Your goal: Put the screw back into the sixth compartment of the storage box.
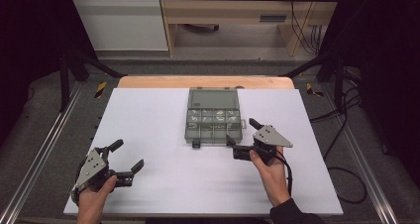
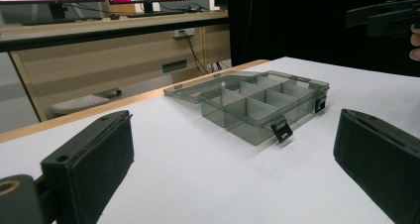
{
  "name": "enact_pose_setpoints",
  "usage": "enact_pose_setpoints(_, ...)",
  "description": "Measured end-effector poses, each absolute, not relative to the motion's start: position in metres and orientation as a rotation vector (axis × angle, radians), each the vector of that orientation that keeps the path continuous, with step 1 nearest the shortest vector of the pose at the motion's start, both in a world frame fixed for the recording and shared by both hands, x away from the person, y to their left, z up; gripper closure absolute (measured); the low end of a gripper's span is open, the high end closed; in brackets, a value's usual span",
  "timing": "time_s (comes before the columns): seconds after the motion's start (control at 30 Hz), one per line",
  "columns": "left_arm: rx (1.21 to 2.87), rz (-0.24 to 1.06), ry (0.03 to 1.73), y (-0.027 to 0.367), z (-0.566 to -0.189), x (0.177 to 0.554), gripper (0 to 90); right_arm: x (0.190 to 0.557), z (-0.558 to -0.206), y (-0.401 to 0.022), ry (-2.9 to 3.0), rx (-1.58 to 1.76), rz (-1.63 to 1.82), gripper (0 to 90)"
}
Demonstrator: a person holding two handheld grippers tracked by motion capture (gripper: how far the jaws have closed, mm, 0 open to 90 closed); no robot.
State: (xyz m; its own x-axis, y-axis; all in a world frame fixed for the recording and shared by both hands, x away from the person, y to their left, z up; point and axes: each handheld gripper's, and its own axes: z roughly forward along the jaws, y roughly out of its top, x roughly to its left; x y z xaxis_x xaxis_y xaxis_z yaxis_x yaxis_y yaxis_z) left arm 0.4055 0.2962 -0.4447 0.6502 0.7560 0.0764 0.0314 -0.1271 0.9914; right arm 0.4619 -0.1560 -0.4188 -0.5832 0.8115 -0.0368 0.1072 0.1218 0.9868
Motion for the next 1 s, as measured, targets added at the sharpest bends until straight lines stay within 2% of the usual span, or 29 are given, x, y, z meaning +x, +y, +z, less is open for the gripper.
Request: enact_pose_setpoints(1.0, 1.581, 0.715, 0.672, 0.299, -0.443, 0.403, 2.1, 0.437, -0.430, -0.214, 1.734, 0.909, 1.529, 3.3)
